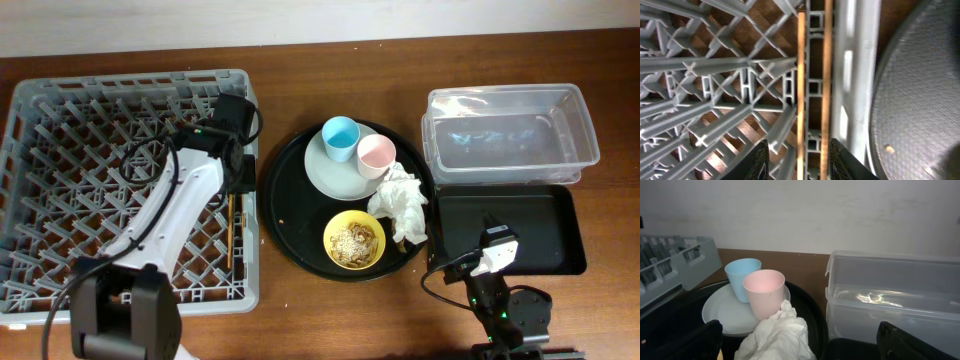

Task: Sort waste into correct bins and load items into the dishwasher rack
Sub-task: 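Place the second chopstick in the dish rack with the left gripper, then reach the right gripper to the white napkin and grasp it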

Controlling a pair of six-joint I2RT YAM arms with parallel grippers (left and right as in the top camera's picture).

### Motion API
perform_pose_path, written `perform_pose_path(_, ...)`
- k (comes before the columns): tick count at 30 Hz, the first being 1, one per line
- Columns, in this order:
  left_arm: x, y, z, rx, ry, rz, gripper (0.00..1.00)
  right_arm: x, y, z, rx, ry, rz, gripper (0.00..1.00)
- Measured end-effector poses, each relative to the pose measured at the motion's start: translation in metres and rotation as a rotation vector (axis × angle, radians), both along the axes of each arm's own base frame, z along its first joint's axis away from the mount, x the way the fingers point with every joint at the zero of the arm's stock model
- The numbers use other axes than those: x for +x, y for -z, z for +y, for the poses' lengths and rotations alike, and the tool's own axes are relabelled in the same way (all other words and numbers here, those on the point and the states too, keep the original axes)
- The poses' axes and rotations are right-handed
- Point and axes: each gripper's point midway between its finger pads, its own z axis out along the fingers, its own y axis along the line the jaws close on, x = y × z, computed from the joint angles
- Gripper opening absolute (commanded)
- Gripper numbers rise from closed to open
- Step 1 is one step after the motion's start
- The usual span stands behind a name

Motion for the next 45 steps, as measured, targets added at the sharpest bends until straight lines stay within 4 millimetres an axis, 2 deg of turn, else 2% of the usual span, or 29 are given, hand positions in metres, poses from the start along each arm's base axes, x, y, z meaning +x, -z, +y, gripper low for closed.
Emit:
perform_pose_path(1,-0.001,-0.004,-0.003,-0.018,0.005,-0.007,0.69,0.0,0.0,0.0,0.0,0.0,0.0,0.98)
perform_pose_path(3,-0.004,-0.022,-0.014,-0.096,0.025,-0.043,0.92,0.0,0.0,0.0,0.0,0.0,0.0,0.98)
perform_pose_path(4,-0.006,-0.034,-0.021,-0.145,0.039,-0.068,0.98,0.0,0.0,0.0,0.0,0.0,0.0,0.98)
perform_pose_path(6,-0.014,-0.064,-0.038,-0.266,0.075,-0.124,0.99,0.0,0.0,0.0,0.0,0.0,0.0,0.98)
perform_pose_path(8,-0.021,-0.083,-0.048,-0.336,0.104,-0.161,0.99,0.0,-0.001,0.0,0.001,0.0,-0.005,0.98)
perform_pose_path(10,-0.027,-0.101,-0.055,-0.392,0.129,-0.195,0.99,0.0,-0.009,0.0,0.001,0.0,-0.037,0.98)
perform_pose_path(12,-0.031,-0.11,-0.058,-0.419,0.142,-0.213,0.99,0.0,-0.01,0.0,0.001,0.001,-0.041,0.98)
perform_pose_path(17,-0.033,-0.113,-0.062,-0.442,0.153,-0.214,0.99,-0.002,-0.016,0.011,0.011,-0.064,-0.063,0.98)
perform_pose_path(20,-0.034,-0.113,-0.062,-0.447,0.155,-0.212,0.99,-0.007,-0.018,0.015,0.039,-0.09,-0.01,0.98)
perform_pose_path(22,-0.034,-0.113,-0.063,-0.449,0.155,-0.211,0.99,-0.014,-0.034,0.014,0.05,-0.08,0.023,0.98)
perform_pose_path(25,-0.034,-0.113,-0.063,-0.451,0.157,-0.211,0.99,-0.029,-0.081,0.01,0.05,-0.06,0.049,0.98)
perform_pose_path(27,-0.034,-0.113,-0.063,-0.452,0.157,-0.211,0.99,-0.039,-0.107,0.008,0.045,-0.05,0.16,0.99)
perform_pose_path(30,-0.034,-0.113,-0.064,-0.453,0.157,-0.209,0.99,-0.042,-0.118,0.008,0.041,-0.041,0.384,0.98)
perform_pose_path(34,-0.034,-0.113,-0.064,-0.454,0.157,-0.21,0.99,-0.018,-0.133,0.014,0.053,-0.064,0.661,0.98)
perform_pose_path(35,-0.034,-0.113,-0.064,-0.454,0.158,-0.211,0.99,-0.012,-0.133,0.02,0.068,-0.095,0.723,0.98)
perform_pose_path(36,-0.034,-0.113,-0.064,-0.454,0.158,-0.21,0.99,-0.007,-0.131,0.026,0.085,-0.127,0.786,0.81)
perform_pose_path(37,-0.034,-0.113,-0.064,-0.454,0.157,-0.21,0.99,0.0,-0.129,0.031,0.102,-0.154,0.831,0.7)
perform_pose_path(39,-0.034,-0.113,-0.064,-0.454,0.158,-0.21,0.99,0.009,-0.115,0.039,0.136,-0.195,0.942,0.58)
perform_pose_path(41,-0.034,-0.113,-0.064,-0.454,0.158,-0.21,0.99,0.009,-0.091,0.044,0.176,-0.204,1.084,0.51)
perform_pose_path(45,-0.034,-0.113,-0.064,-0.454,0.158,-0.21,0.99,0.02,-0.047,0.049,0.181,-0.202,1.26,0.51)
